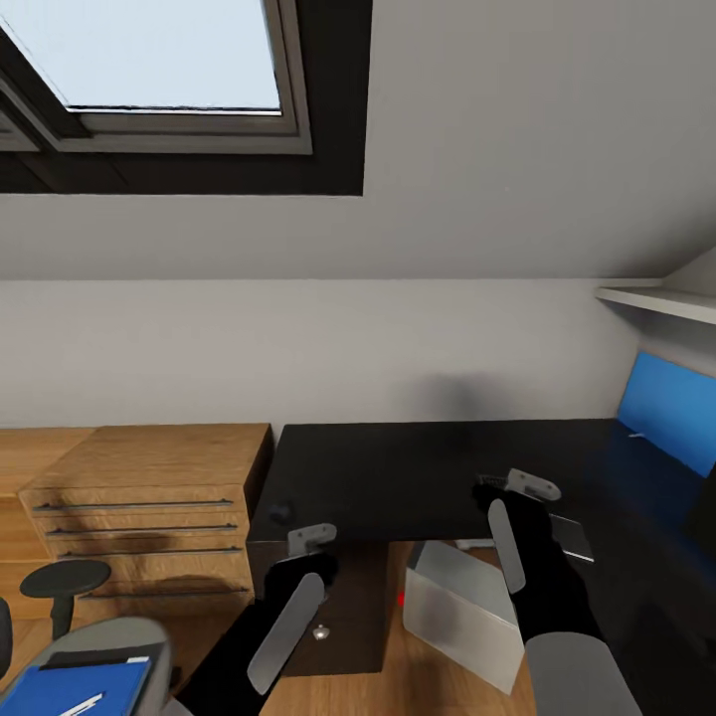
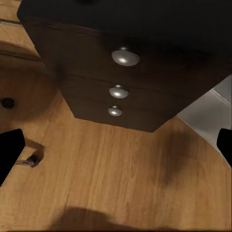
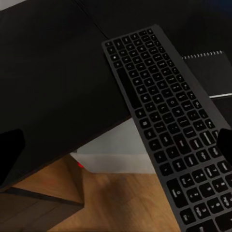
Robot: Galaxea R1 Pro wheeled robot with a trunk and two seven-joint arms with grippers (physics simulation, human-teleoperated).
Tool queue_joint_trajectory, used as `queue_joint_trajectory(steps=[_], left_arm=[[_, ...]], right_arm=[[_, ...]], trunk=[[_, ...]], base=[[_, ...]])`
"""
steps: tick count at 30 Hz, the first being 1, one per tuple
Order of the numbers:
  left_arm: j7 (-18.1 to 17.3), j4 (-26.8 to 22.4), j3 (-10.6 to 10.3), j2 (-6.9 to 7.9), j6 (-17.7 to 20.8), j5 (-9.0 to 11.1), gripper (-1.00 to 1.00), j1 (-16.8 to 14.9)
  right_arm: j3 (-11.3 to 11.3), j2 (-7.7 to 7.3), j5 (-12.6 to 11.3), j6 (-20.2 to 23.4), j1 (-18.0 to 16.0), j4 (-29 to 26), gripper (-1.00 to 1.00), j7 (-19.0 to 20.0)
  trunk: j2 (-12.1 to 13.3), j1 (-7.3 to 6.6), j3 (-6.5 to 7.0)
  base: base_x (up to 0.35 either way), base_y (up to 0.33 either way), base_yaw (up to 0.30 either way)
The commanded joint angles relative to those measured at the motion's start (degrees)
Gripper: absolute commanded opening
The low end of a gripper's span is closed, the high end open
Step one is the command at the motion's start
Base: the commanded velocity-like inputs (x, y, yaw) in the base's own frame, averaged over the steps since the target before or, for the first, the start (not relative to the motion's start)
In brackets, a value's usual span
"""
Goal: In the bedroom, organize the workspace by keeping the computer under the desk, ensuring the monitor is on the desk, placing the keyboard on the desk next to the monitor, placing the mouse on the desk next to the keyboard, moving the folder from the swivel chair onto the desk next to the mouse, stacking the notebook on top of the folder with the pen on top of the notebook, and positioning the swivel chair next to the desk.
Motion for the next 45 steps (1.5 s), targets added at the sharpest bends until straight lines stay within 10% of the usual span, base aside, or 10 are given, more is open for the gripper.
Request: queue_joint_trajectory(steps=[1, 5, 9, 16, 32, 45], left_arm=[[0.46, 0.23, -0.76, 0.09, -0.08, 0.32, 1.0, -0.02], [0.45, 3.85, -7.76, 0.38, -7.45, 0.23, 1.0, 0.18], [0.49, 4.65, -8.73, 0.4, -9.28, 0.25, 1.0, 0.18], [0.51, 5.96, -9.17, 0.54, -10.25, 0.45, 1.0, 0.17], [0.44, 7.09, -9.12, 0.5, -10.34, 0.39, 1.0, 0.2], [0.44, 7.07, -9.17, 0.29, -12.26, 0.53, 1.0, 0.2]], right_arm=[[-0.03, 0.03, -0.6, 0.06, 0.0, -0.05, 1.0, -0.37], [0.01, 0.03, -0.73, 0.0, 0.33, 0.0, 1.0, 1.43], [0.29, 0.06, -1.14, -0.12, 0.52, 0.0, 1.0, 1.66], [2.59, 0.0, -5.23, -2.97, 0.64, -0.08, 1.0, 1.57], [2.86, 0.03, -5.3, -3.09, 1.01, -0.08, 1.0, 1.61], [2.96, 0.03, -5.35, -3.12, 1.08, -0.07, 1.0, 1.71]], trunk=[[-0.08, 0.01, -0.1], [-0.08, 0.01, -0.1], [-0.08, 0.01, -0.1], [-0.08, 0.01, -0.1], [-0.08, 0.01, -0.1], [-5.29, 2.87, -2.43]], base=[[0.0, 0.0, 0.015], [0.0, 0.0, 0.004], [0.0, 0.0, 0.0], [-0.008, -0.001, 0.0], [-0.113, -0.15, 0.0], [0.0, -0.001, 0.0]])
